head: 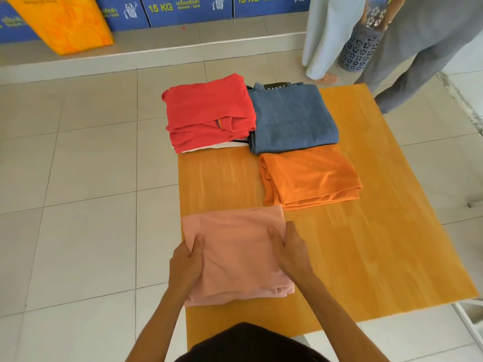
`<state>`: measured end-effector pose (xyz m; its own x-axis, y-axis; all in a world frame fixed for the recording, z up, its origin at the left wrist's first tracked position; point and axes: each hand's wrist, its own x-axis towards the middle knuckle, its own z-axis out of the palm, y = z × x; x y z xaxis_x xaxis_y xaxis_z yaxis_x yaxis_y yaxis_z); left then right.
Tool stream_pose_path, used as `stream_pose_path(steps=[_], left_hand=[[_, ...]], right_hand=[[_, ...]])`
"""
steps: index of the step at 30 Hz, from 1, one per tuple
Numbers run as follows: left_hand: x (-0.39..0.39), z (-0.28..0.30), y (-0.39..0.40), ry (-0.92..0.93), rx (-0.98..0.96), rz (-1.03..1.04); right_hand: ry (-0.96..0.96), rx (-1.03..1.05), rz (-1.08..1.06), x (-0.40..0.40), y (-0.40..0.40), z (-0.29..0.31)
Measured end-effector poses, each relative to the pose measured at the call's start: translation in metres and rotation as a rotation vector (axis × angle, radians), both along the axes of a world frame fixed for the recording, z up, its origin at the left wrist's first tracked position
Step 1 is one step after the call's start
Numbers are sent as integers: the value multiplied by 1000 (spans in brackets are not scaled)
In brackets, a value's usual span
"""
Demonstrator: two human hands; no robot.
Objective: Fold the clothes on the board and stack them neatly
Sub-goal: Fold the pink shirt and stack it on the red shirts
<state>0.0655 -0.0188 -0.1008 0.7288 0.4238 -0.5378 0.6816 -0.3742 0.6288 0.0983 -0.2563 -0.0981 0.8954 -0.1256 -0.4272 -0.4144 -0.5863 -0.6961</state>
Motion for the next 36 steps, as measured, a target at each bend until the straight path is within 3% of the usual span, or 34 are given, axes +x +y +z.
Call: stream_pose_path(steps=[13, 22, 29, 33, 36], left_hand=[[167, 76, 60, -328, 41, 16], [312, 118, 102, -457, 111, 32], [393, 82, 115, -462, 145, 159], [388, 32, 108, -269, 181, 89], [389, 17, 111, -223, 155, 97]], right_hand=[[-350, 45, 28, 188, 38, 67], [-458, 84, 75, 339, 80, 111], [-354, 23, 74, 431, 99, 83], [-167, -83, 137, 420, 96, 30], [-192, -59, 127, 418, 96, 18]])
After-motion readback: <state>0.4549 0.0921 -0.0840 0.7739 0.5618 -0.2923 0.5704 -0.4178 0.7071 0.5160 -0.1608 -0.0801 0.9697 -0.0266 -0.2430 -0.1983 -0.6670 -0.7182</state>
